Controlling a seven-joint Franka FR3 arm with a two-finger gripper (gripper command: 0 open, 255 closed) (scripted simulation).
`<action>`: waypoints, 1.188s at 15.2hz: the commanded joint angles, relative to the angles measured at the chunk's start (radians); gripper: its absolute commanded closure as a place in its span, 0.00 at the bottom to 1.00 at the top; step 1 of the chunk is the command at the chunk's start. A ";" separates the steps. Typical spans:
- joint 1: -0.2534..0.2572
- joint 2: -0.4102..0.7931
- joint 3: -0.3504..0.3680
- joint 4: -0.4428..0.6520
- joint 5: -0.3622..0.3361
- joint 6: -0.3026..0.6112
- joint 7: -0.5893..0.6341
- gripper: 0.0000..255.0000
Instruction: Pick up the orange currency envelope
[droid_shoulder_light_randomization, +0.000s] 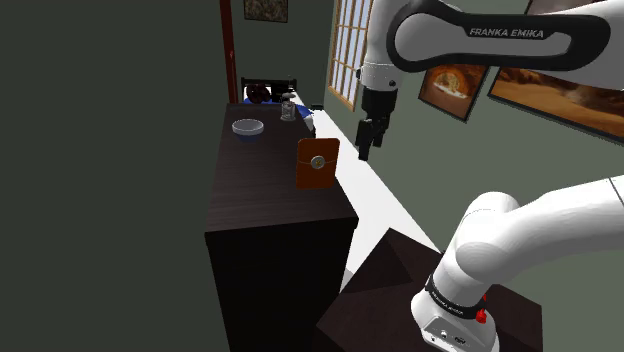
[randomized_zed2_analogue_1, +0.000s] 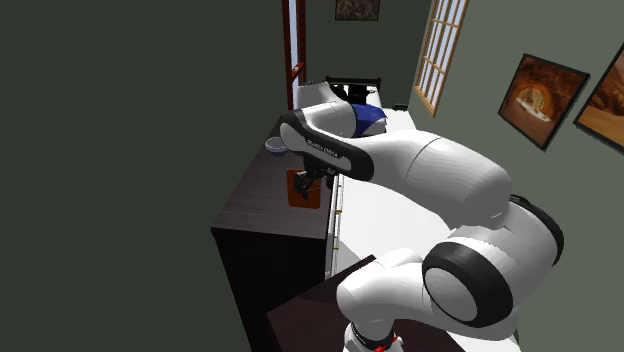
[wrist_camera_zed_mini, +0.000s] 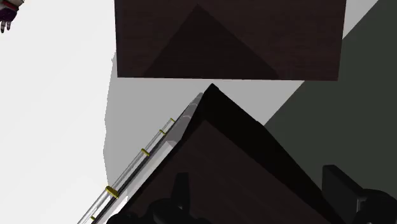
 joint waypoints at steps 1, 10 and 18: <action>0.000 0.000 0.000 0.000 0.000 0.000 0.000 0.00; 0.086 0.279 -0.224 0.142 -0.076 0.165 -0.560 0.00; 0.152 0.540 -0.330 0.326 -0.021 0.242 -0.958 0.00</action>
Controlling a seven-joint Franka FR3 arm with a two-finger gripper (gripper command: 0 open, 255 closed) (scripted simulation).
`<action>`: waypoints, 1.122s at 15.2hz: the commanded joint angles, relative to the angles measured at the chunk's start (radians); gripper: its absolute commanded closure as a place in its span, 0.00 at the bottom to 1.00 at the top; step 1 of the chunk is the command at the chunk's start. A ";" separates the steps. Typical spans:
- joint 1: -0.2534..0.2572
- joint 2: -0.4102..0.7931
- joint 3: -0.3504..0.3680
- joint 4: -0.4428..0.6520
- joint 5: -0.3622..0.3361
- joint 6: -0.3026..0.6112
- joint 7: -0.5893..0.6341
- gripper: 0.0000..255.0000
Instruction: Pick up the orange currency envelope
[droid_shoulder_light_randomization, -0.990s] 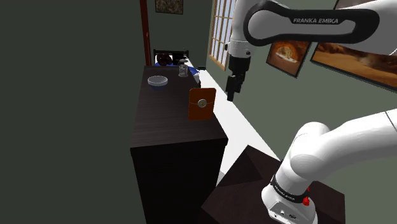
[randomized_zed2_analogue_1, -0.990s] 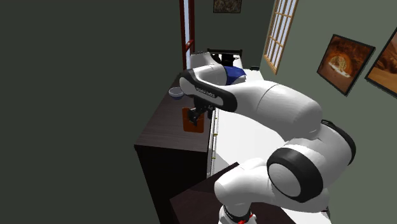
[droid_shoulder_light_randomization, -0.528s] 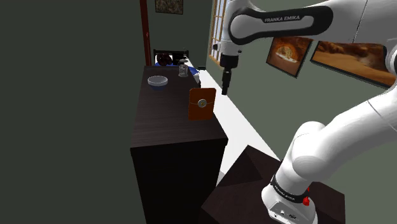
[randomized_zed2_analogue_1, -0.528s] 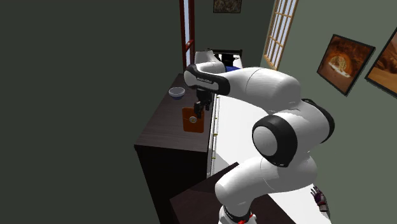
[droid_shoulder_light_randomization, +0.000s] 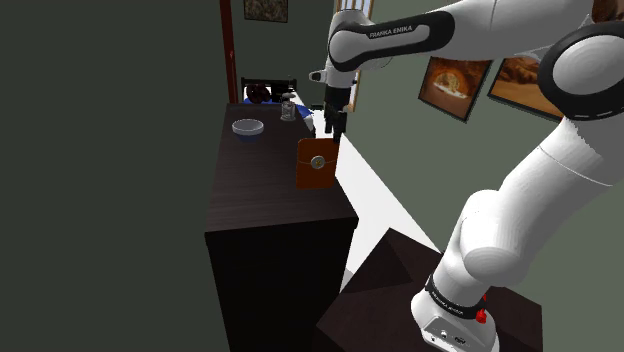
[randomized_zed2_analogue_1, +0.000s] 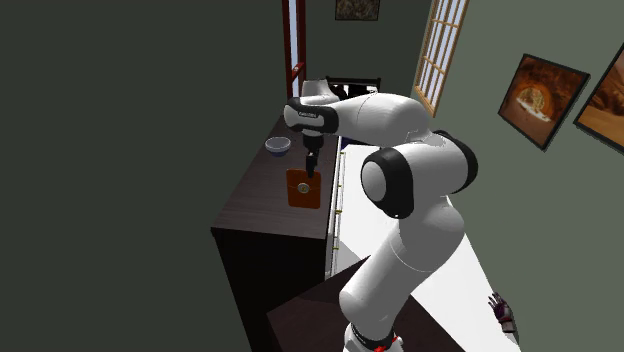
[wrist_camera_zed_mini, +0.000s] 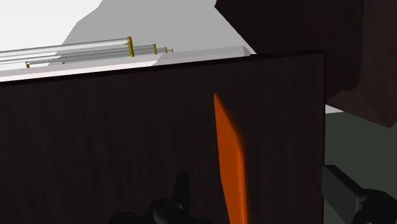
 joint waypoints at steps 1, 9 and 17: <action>0.002 0.018 -0.006 -0.006 0.005 0.024 -0.029 0.00; 0.001 0.027 -0.010 -0.072 0.006 0.098 -0.032 1.00; 0.001 0.027 -0.010 -0.072 0.006 0.098 -0.033 1.00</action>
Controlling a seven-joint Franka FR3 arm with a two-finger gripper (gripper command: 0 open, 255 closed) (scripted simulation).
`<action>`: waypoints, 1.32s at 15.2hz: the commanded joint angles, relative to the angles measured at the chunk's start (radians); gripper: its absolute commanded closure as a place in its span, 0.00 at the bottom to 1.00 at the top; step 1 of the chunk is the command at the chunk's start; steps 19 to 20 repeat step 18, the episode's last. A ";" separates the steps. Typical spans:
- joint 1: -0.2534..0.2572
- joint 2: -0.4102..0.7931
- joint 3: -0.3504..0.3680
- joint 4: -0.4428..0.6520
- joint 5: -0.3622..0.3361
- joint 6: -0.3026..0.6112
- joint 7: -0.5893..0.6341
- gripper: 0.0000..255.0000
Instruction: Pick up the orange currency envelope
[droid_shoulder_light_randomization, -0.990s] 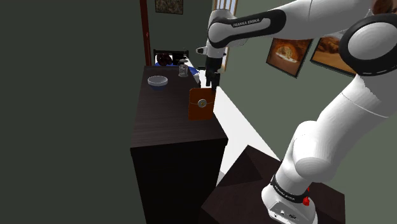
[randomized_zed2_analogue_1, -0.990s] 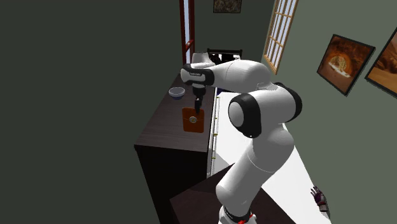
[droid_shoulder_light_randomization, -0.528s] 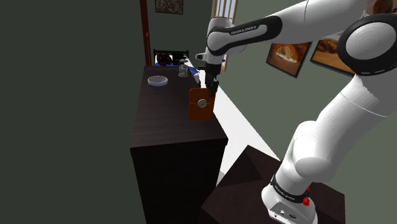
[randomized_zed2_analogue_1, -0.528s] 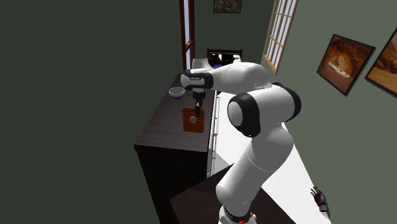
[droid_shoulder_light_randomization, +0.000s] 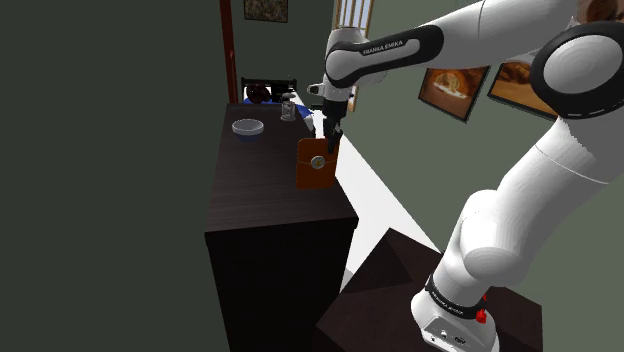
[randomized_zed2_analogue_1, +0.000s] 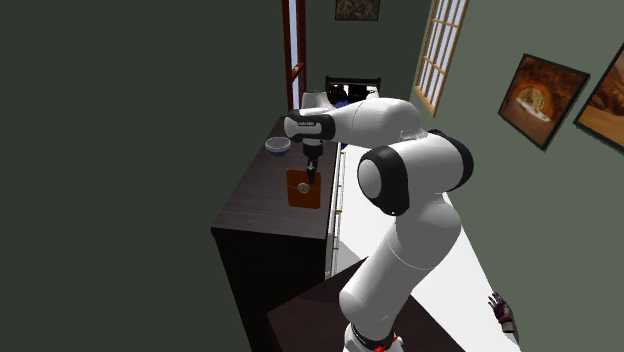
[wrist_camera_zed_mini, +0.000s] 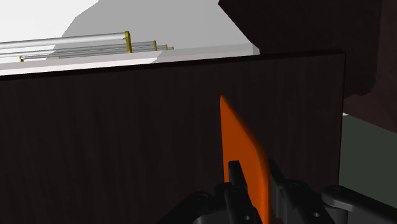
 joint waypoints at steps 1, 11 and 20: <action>0.000 0.002 0.000 0.001 0.000 0.001 0.000 1.00; 0.002 -0.013 0.006 0.121 -0.001 -0.134 0.006 1.00; 0.004 -0.011 0.008 0.192 0.000 -0.203 0.007 1.00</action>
